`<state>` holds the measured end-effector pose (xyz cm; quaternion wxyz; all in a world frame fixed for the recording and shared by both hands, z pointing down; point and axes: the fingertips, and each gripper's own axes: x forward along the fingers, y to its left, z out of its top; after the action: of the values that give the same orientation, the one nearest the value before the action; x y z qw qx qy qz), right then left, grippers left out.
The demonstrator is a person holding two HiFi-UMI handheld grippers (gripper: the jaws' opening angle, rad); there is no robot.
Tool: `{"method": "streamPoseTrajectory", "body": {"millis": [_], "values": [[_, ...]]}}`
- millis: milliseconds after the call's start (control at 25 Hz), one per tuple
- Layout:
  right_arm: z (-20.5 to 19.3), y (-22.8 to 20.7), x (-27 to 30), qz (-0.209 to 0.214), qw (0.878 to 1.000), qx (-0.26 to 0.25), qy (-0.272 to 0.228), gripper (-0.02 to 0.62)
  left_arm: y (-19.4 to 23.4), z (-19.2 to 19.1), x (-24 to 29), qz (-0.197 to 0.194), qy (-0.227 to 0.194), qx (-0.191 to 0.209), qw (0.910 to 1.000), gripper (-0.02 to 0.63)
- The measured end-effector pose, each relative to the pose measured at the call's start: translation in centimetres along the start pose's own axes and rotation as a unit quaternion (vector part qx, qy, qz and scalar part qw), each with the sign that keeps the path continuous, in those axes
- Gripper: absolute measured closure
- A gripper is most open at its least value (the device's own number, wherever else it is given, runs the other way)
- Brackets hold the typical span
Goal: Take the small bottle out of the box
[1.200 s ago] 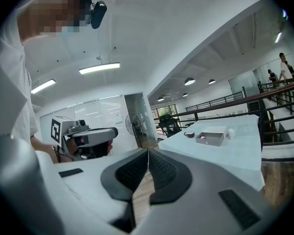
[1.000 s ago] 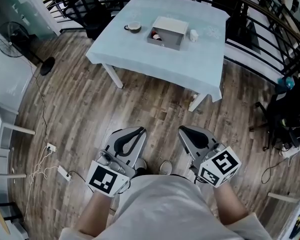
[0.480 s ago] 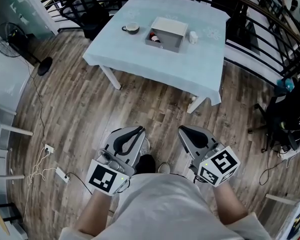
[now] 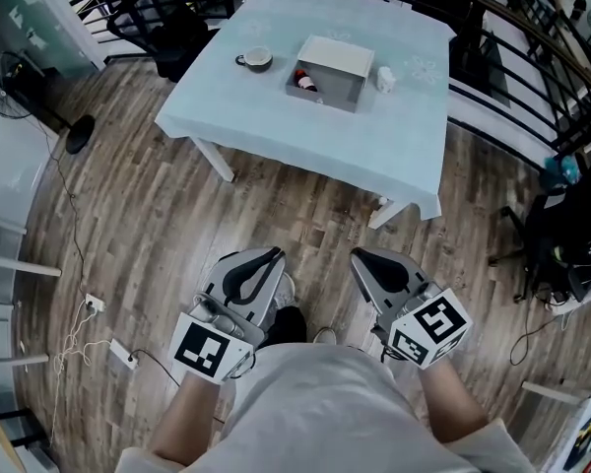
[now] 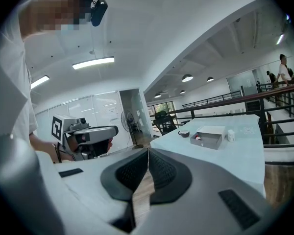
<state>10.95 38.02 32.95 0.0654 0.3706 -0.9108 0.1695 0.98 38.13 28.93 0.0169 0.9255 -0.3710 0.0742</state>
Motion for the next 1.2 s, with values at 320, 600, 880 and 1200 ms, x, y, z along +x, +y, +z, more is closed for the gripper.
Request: {"method": "streamPoseTrajectory", "body": {"millis": [320, 600, 880, 1200], "values": [[1.6, -2.2, 5.6, -0.010, 1.000, 0.002, 0.006, 0.572, 5.8, -0.2, 2.8, -0.012, 0.000, -0.014, 0.9998, 0.575], [3.8, -3.7, 10.6, -0.023, 1.000, 0.002, 0.012, 0.572, 11.4, 0.1, 4.4, -0.021, -0.003, -0.026, 0.9994, 0.574], [5.6, -4.8, 15.5, -0.034, 0.999, 0.002, 0.016, 0.572, 17.0, 0.3, 5.8, -0.031, -0.007, -0.031, 0.9990, 0.575], [7.0, -5.3, 20.6, -0.050, 0.999, 0.001, 0.019, 0.572, 22.5, -0.3, 6.3, -0.042, -0.007, -0.035, 0.9985, 0.575]]}}
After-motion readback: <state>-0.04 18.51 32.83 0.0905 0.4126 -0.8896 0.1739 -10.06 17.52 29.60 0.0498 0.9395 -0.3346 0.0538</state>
